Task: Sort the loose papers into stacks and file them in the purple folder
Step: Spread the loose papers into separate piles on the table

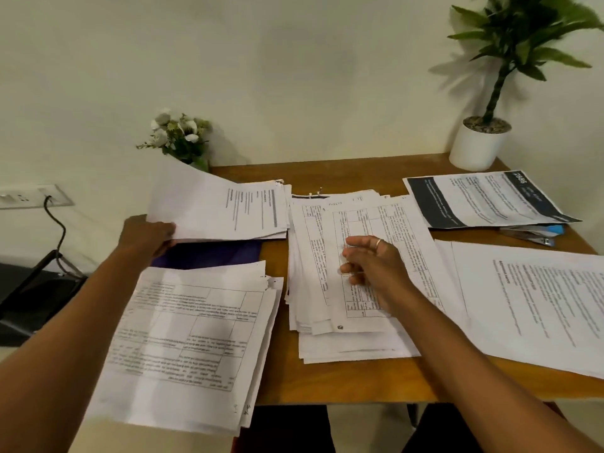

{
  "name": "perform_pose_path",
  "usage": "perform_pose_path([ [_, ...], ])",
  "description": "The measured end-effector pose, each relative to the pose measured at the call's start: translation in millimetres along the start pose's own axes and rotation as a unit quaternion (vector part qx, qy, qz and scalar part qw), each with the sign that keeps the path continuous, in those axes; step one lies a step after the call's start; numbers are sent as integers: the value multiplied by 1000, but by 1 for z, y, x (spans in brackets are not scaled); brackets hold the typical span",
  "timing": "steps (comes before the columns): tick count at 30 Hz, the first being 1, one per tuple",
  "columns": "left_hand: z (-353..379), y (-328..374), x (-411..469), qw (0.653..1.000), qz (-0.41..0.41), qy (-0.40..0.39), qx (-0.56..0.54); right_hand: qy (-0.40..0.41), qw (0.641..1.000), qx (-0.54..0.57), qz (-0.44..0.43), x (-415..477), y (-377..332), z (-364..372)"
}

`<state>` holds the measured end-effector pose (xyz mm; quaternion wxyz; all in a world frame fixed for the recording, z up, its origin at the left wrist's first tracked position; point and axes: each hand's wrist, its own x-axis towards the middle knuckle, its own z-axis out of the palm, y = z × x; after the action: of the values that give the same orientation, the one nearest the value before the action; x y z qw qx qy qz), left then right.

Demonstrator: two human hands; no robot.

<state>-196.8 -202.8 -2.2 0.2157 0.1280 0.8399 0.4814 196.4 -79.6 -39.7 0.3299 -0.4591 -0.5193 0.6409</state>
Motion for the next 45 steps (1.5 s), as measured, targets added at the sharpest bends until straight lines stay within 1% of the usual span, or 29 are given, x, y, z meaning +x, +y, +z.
perform_pose_path([
  [4,9,-3,10,986,62,9,153,-7,1000,19,14,3,6,-1],
  [6,17,-3,12,974,87,39,207,-13,1000,17,13,2,5,-1],
  [7,22,-2,10,966,95,73,229,-16,1000,17,13,1,4,-1],
  [9,31,0,0,935,128,154,292,-16,1000,4,7,-2,3,-3],
  [10,37,3,-8,917,159,176,321,-8,1000,-14,-5,-3,1,-5],
  [11,45,7,-20,906,192,175,334,9,998,-48,-28,-3,-1,-10],
  [12,55,11,-35,903,224,153,334,36,993,-98,-61,-3,-5,-17],
  [13,66,15,-51,907,255,108,318,68,981,-153,-96,-1,-9,-27],
  [15,85,24,-95,917,299,-32,263,133,946,-259,-143,8,-15,-56],
  [16,94,26,-119,915,305,-103,241,161,928,-307,-134,12,-17,-71],
  [17,104,28,-143,910,304,-163,229,177,915,-347,-106,18,-14,-85],
  [18,115,30,-166,901,307,-202,228,180,907,-373,-82,26,-6,-99],
  [19,129,29,-182,889,322,-222,236,173,905,-382,-68,37,5,-112],
  [20,143,27,-197,878,332,-236,250,162,911,-374,-63,39,9,-116],
  [22,170,19,-218,867,316,-262,283,154,923,-345,-70,20,-4,-104],
  [24,191,10,-229,877,281,-260,290,170,925,-322,-107,7,-13,-95],
  [27,202,4,-239,907,249,-206,271,181,929,-282,-159,-2,-13,-93],
  [29,204,0,-240,912,244,-178,276,175,938,-246,-173,-3,-14,-96],
  [32,201,-2,-238,930,222,-168,241,131,967,-171,-133,-1,-19,-106],
  [34,200,-1,-237,939,205,-173,218,81,972,-200,-95,-2,-20,-110],
  [36,199,1,-236,941,195,-179,209,47,966,-242,-77,-4,-19,-109],
  [38,196,5,-236,940,195,-185,208,41,970,-228,-70,-7,-18,-109],
  [40,192,9,-237,944,182,-198,189,45,979,-186,-67,-10,-19,-110],
  [43,183,14,-243,961,153,-204,103,41,994,-90,-50,-13,-22,-112],
  [45,178,19,-246,964,166,-199,62,35,997,-54,-45,-17,-26,-109],
])
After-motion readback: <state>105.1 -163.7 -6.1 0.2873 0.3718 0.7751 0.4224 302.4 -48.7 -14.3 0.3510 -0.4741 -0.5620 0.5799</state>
